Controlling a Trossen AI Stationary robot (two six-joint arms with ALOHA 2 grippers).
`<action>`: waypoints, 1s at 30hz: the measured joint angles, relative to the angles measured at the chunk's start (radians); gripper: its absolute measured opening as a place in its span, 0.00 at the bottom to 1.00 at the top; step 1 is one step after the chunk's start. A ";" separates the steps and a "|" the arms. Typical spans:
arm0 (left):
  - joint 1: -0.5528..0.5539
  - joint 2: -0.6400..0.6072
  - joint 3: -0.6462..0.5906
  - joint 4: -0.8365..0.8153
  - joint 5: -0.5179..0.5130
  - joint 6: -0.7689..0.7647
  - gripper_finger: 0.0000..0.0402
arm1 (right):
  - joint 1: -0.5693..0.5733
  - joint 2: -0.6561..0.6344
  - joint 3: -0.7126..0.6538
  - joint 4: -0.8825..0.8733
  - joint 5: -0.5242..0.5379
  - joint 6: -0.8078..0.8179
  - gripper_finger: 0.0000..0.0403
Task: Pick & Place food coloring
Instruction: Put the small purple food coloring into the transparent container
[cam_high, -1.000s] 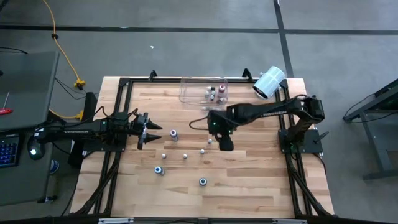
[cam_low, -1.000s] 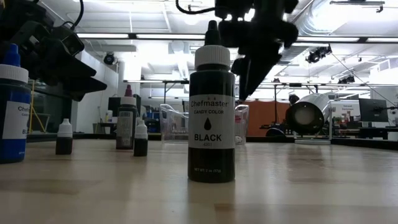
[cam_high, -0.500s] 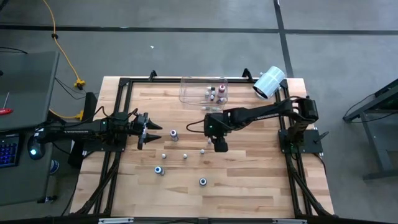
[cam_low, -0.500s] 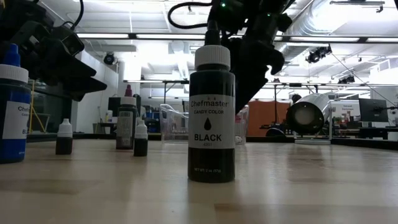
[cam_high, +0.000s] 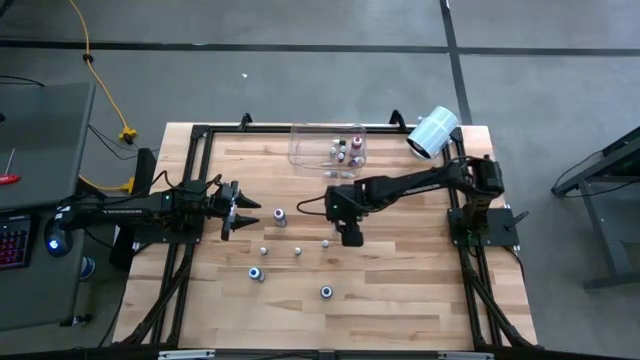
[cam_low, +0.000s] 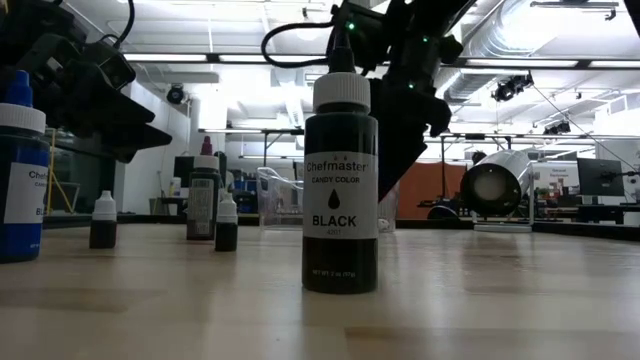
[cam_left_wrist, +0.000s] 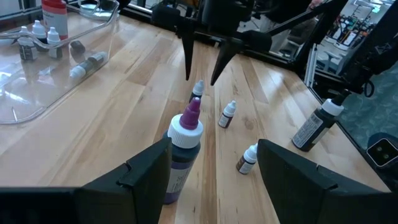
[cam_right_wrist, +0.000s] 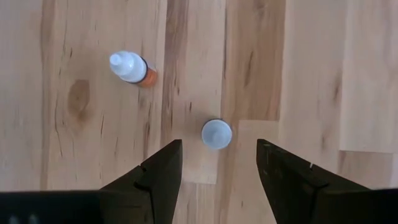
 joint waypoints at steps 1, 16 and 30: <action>0.000 0.000 0.000 0.000 0.000 0.000 0.58 | 0.000 0.003 0.000 0.001 -0.003 0.000 0.48; 0.000 0.000 0.000 0.000 0.000 0.000 0.58 | 0.005 0.019 0.000 0.020 0.013 0.008 0.48; 0.000 0.000 0.000 0.000 0.000 0.000 0.58 | 0.012 0.040 0.000 0.051 0.020 0.017 0.48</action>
